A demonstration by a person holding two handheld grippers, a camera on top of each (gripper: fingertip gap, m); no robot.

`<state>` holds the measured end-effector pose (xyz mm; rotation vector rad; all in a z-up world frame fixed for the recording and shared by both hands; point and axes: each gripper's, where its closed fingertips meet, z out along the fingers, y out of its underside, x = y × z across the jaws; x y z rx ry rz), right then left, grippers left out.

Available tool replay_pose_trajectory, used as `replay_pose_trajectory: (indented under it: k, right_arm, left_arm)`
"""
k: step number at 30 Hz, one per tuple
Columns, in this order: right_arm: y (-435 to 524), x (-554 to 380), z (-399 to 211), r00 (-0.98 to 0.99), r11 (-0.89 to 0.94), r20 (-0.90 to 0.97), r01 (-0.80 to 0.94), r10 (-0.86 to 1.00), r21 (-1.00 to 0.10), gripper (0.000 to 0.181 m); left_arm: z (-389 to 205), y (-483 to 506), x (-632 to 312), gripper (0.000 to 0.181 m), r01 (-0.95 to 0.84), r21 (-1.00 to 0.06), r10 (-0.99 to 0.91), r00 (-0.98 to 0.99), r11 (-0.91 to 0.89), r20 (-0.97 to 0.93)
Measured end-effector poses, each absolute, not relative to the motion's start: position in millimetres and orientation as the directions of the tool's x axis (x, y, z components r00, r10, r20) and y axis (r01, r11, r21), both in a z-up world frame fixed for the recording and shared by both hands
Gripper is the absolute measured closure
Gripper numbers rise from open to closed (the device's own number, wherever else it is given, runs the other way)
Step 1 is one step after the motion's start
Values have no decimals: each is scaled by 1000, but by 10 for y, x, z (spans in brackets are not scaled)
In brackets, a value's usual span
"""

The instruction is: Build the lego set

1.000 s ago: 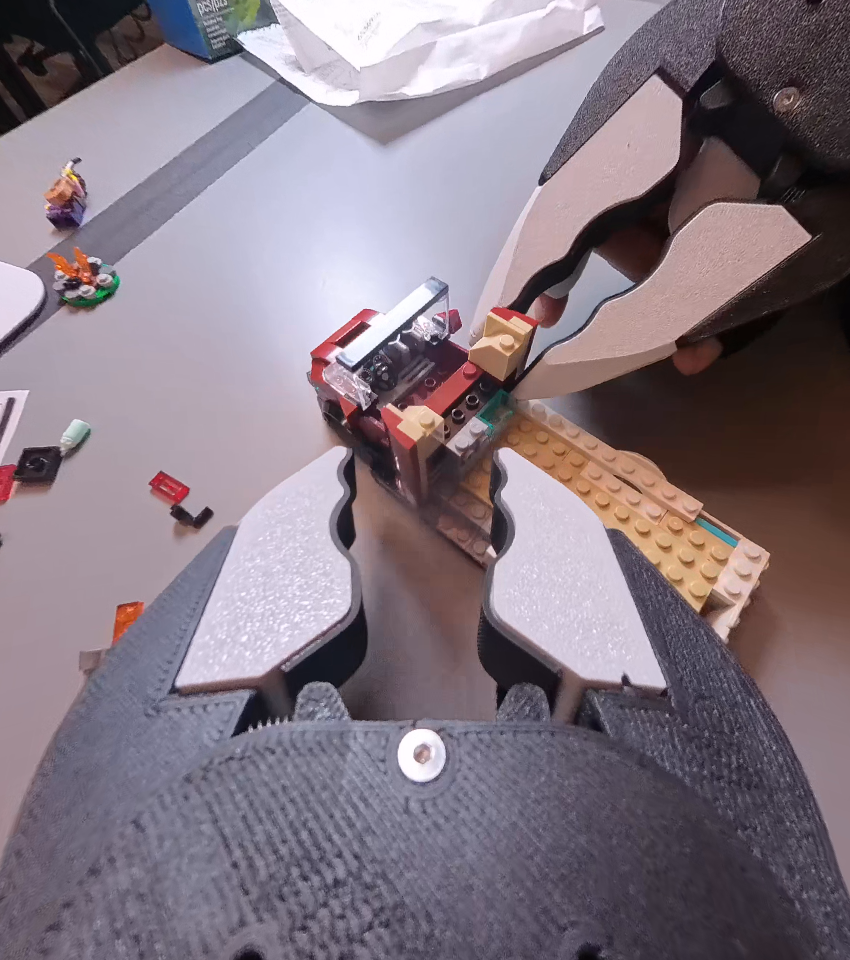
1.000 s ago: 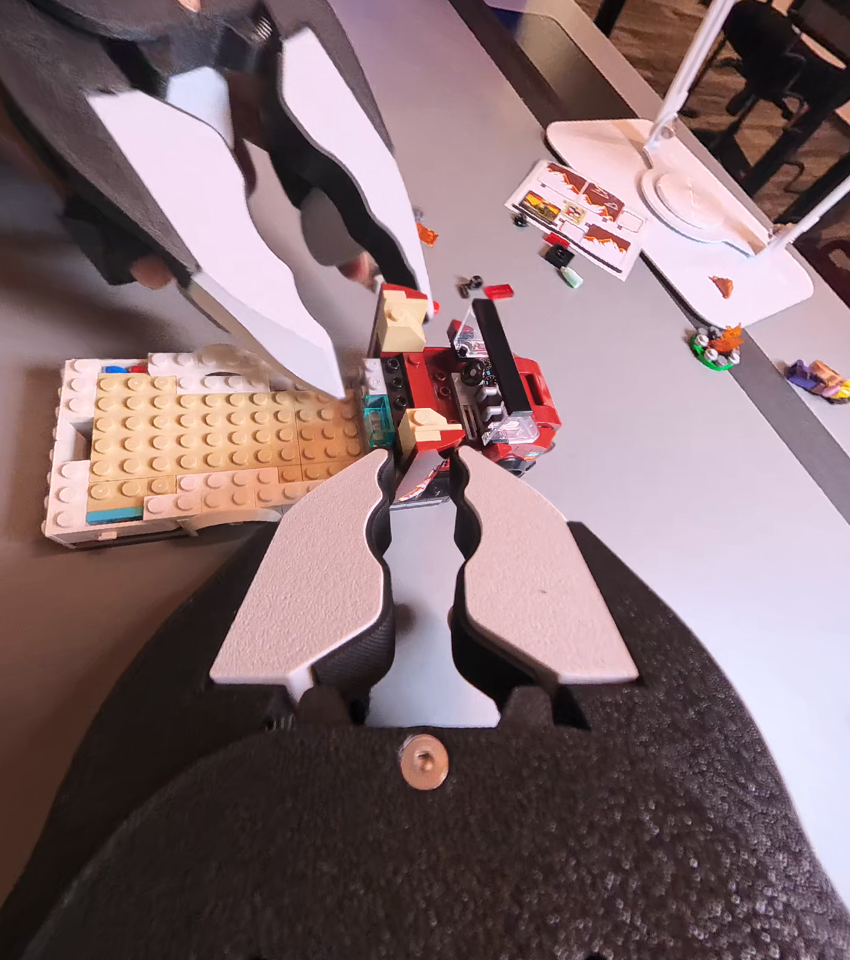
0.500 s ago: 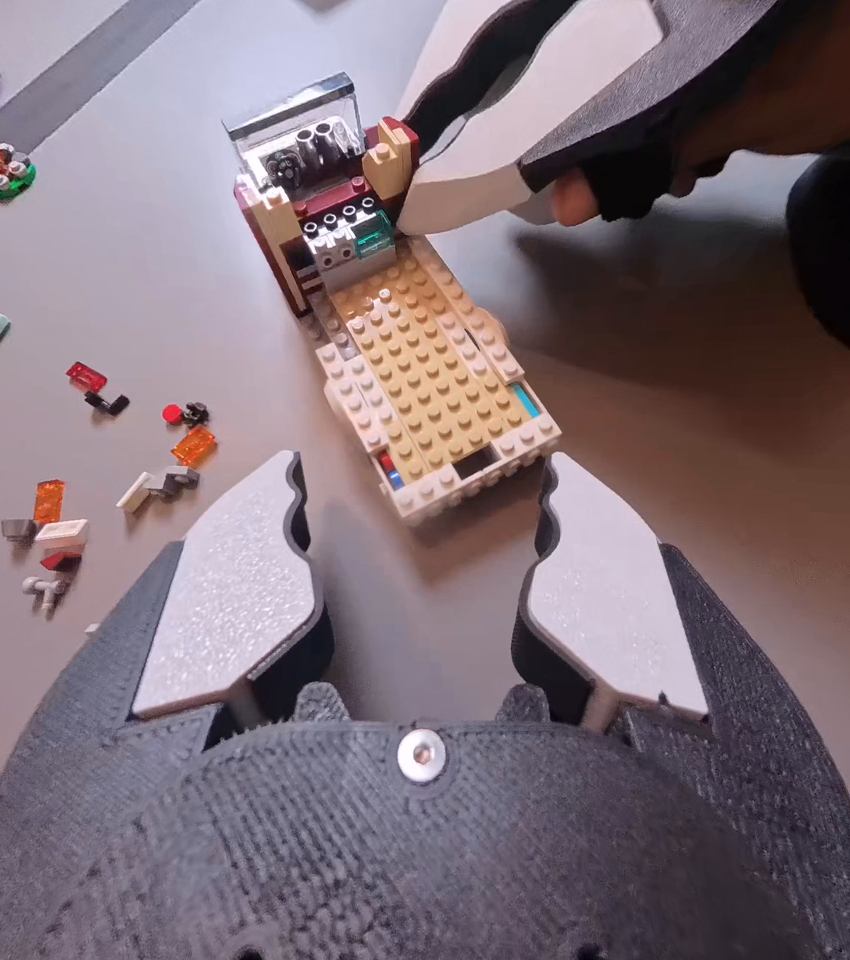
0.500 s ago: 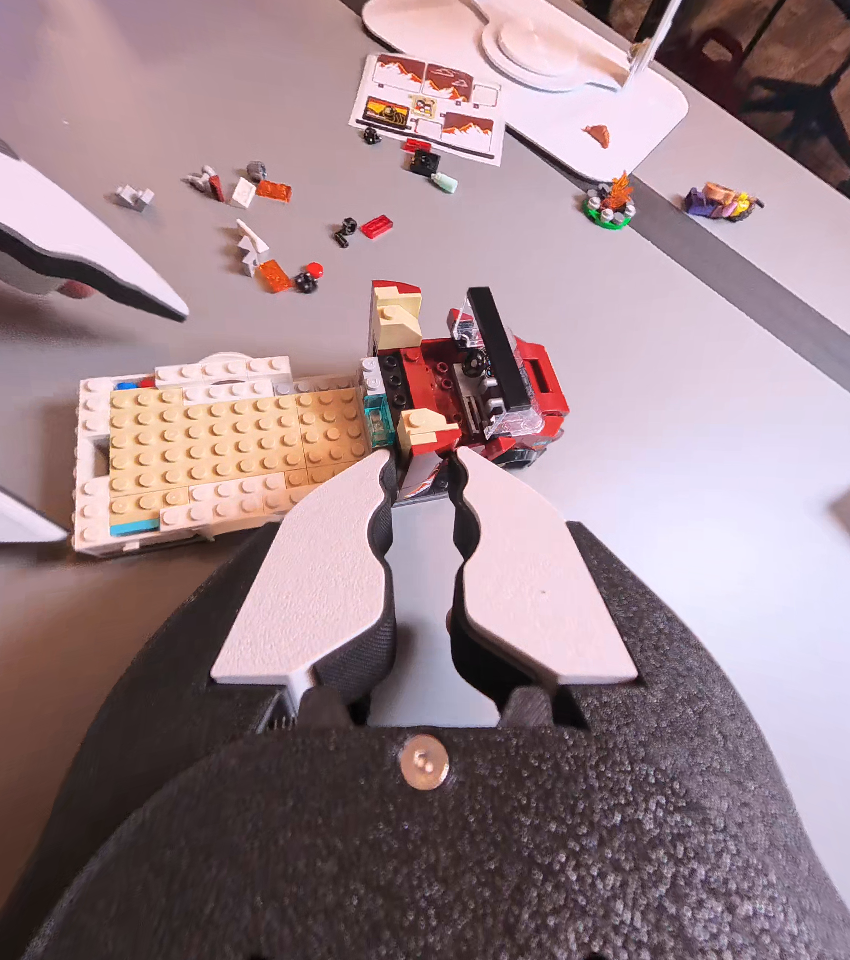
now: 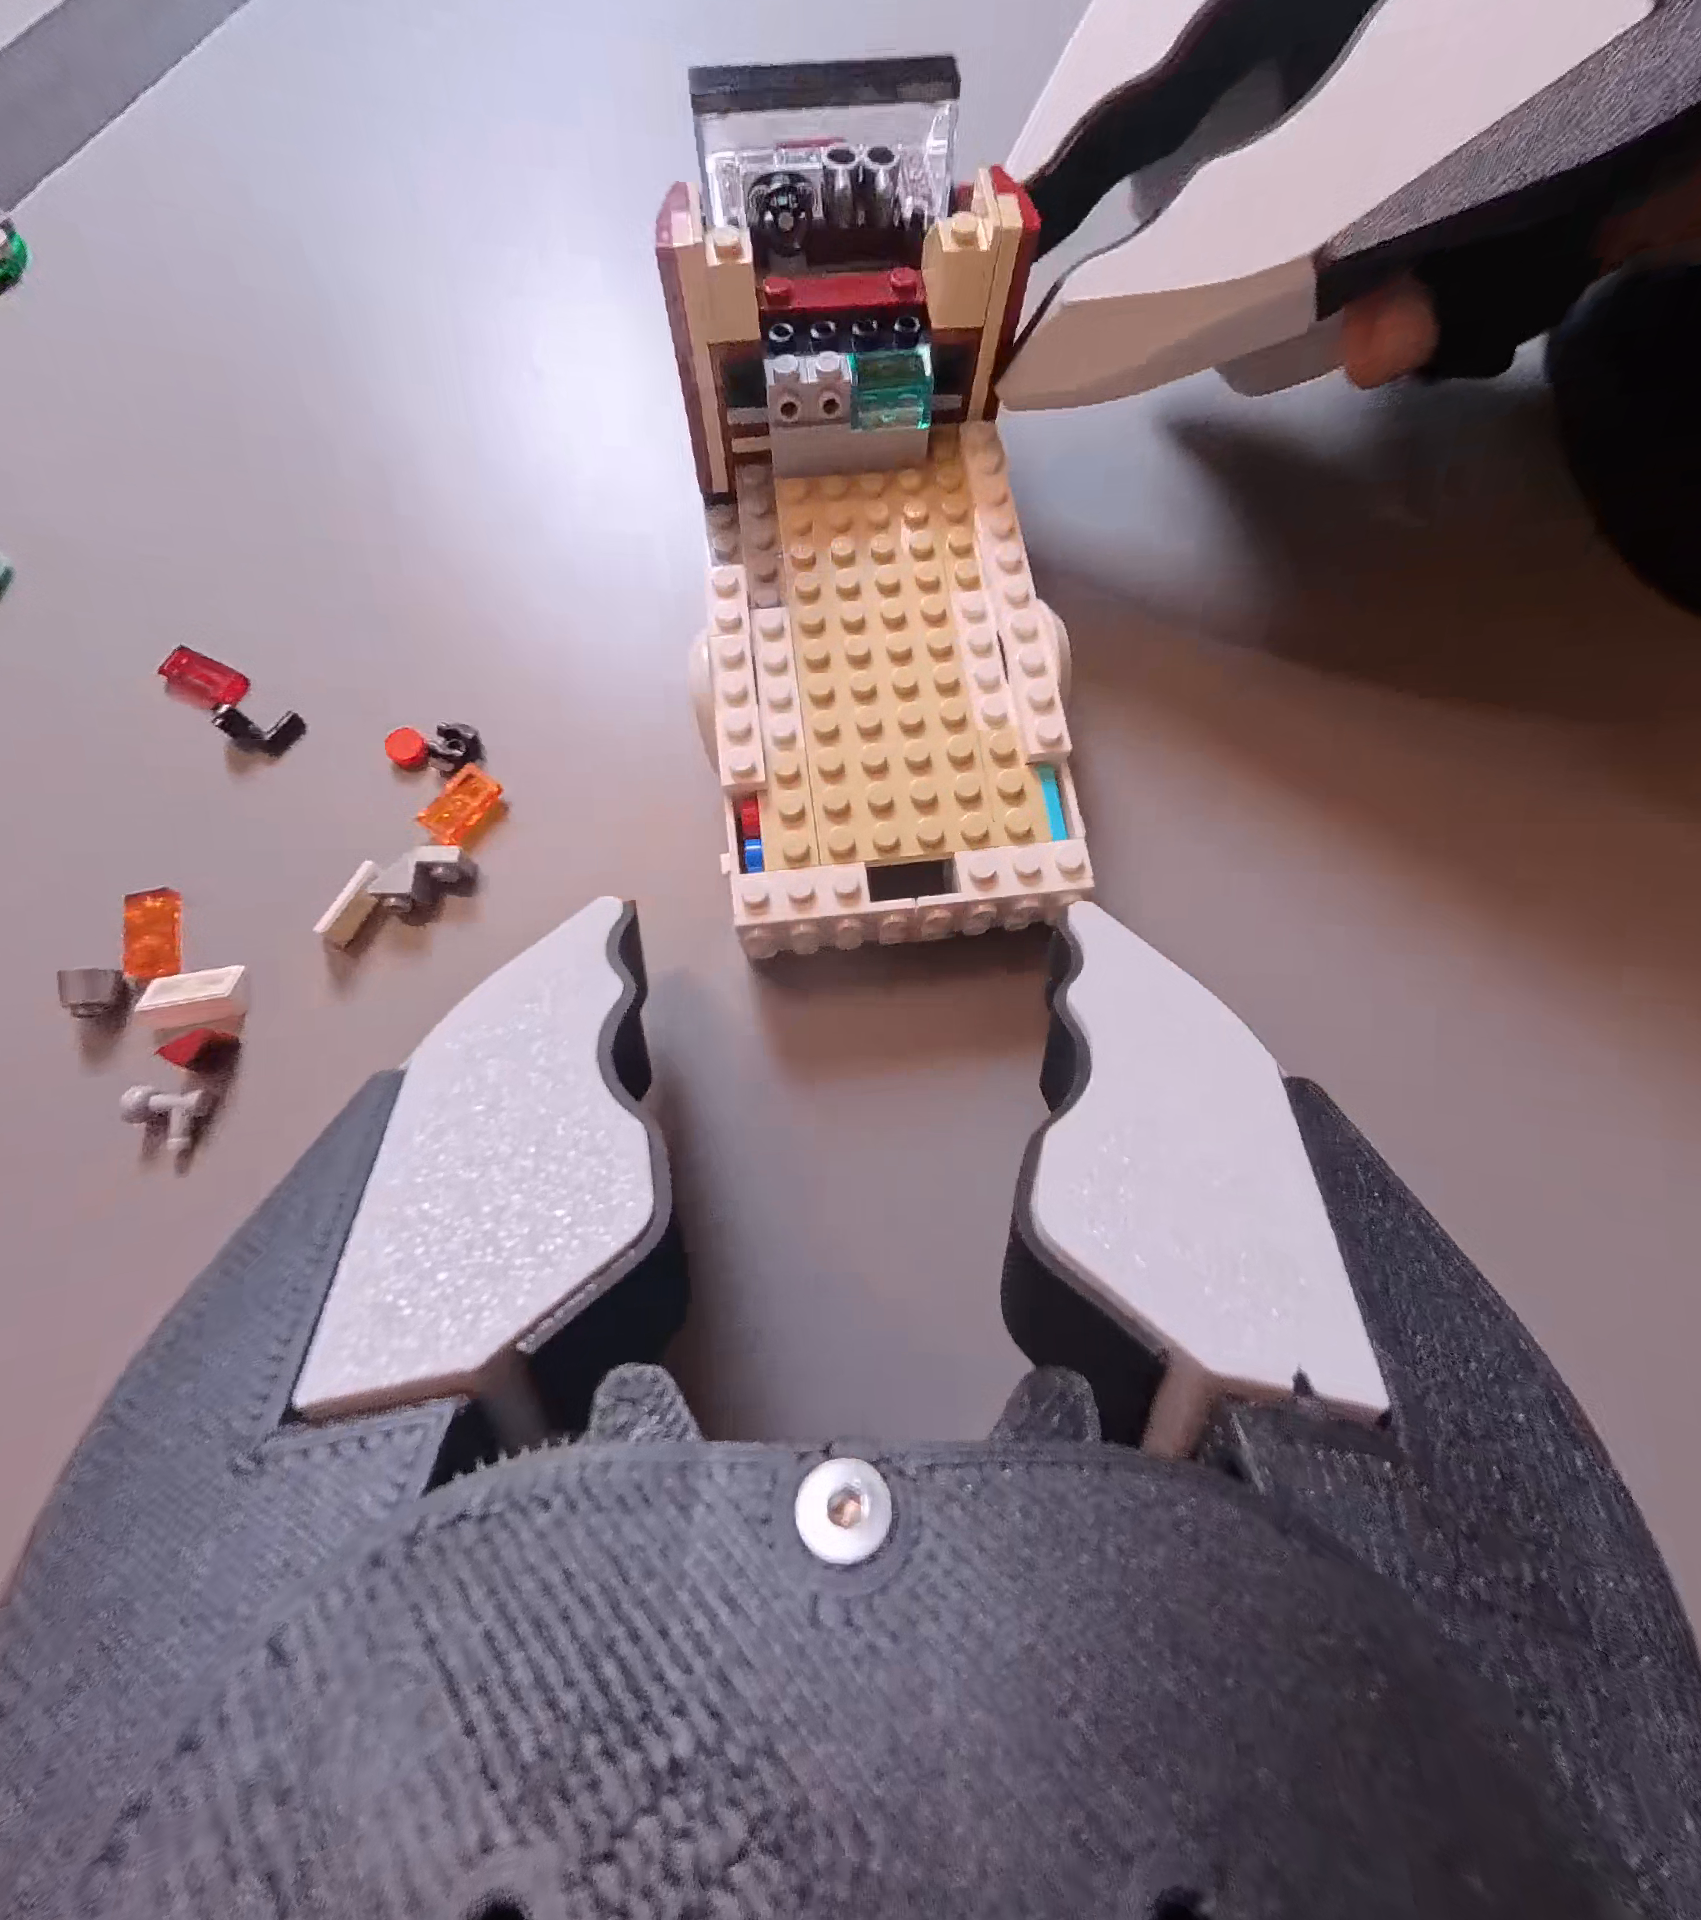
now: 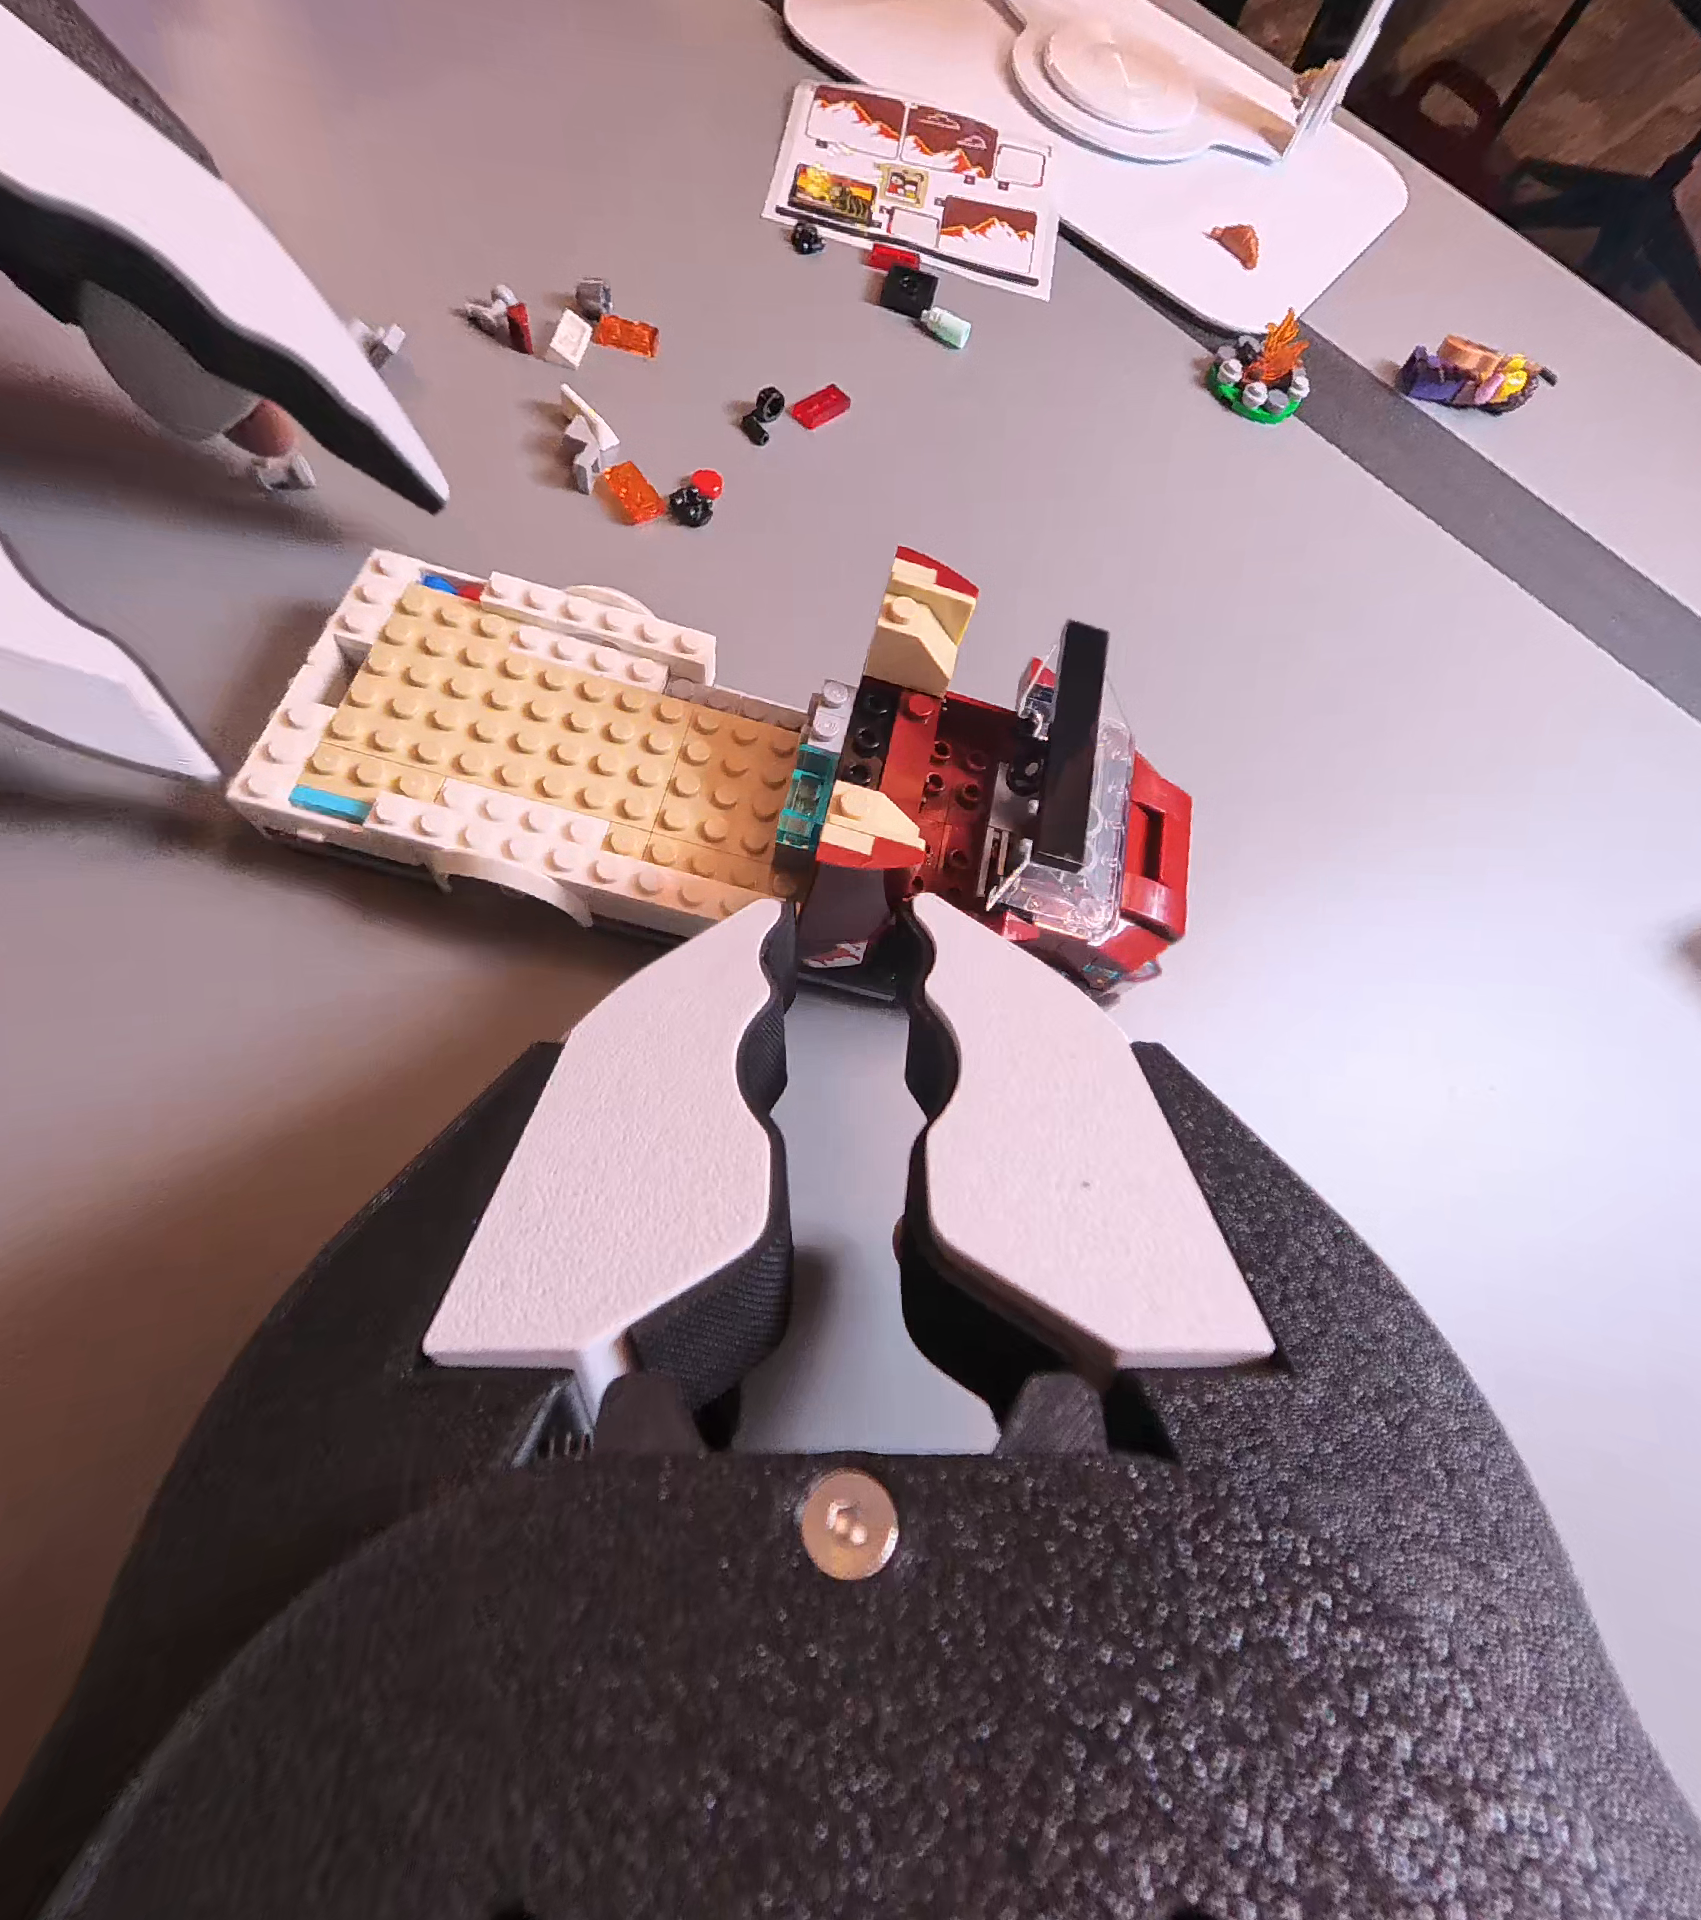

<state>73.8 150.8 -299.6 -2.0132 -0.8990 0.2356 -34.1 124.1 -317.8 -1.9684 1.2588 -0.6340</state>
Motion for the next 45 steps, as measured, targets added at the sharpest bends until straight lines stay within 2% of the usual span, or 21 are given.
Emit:
replay_pose_trajectory:
  k: [3, 6, 10, 13, 16, 18, 21, 29, 34, 37, 40, 45]
  right_arm:
    - [1488, 740, -2983, 722, -326, 180, 501, 668, -801, 160]
    - [1526, 736, -2957, 719, -293, 209, 505, 663, -811, 158]
    - [1549, 713, -2962, 716, -285, 218, 511, 663, -811, 161]
    - [1522, 690, -2963, 716, -287, 212, 508, 666, -812, 162]
    - [1472, 646, -2965, 708, -282, 215, 514, 673, -810, 162]
    - [1431, 602, -2966, 702, -281, 214, 518, 679, -808, 161]
    - [1376, 545, -2967, 701, -286, 208, 518, 682, -806, 161]
    - [1359, 543, -2935, 713, -295, 173, 482, 679, -825, 161]
    - [1334, 544, -2695, 682, -202, 172, 432, 711, -879, 151]
    - [1308, 568, -2496, 625, -88, 193, 390, 757, -916, 132]
    - [1319, 672, -2467, 582, -69, 184, 384, 792, -921, 105]
    - [1403, 846, -2638, 572, -138, 119, 386, 812, -912, 102]
  left_arm:
    - [-3147, 1158, -298, 101, -549, -793, -934, 350, -264, 69]
    - [-3220, 1085, -244, 100, -594, -775, -950, 312, -216, 26]
    - [-3302, 1156, -253, 114, -632, -748, -937, 347, -204, -37]
    - [-3301, 1155, -294, 117, -638, -747, -944, 326, -189, -40]
    - [-3293, 1147, -386, 135, -657, -740, -959, 277, -145, -57]
    - [-3288, 1174, -460, 136, -662, -742, -965, 250, -109, -82]
    - [-3296, 1237, -561, 142, -654, -742, -961, 272, -151, -44]
    - [-3056, 1157, -465, 120, -547, -821, -964, 264, -164, 16]
    - [-3074, 1123, -410, 104, -554, -815, -962, 274, -170, 14]
    - [-3144, 1132, -404, 99, -586, -792, -957, 291, -174, -6]
    - [-3223, 1118, -381, 100, -614, -770, -956, 293, -172, -20]
    - [-3250, 1133, -342, 108, -624, -762, -953, 300, -172, -31]
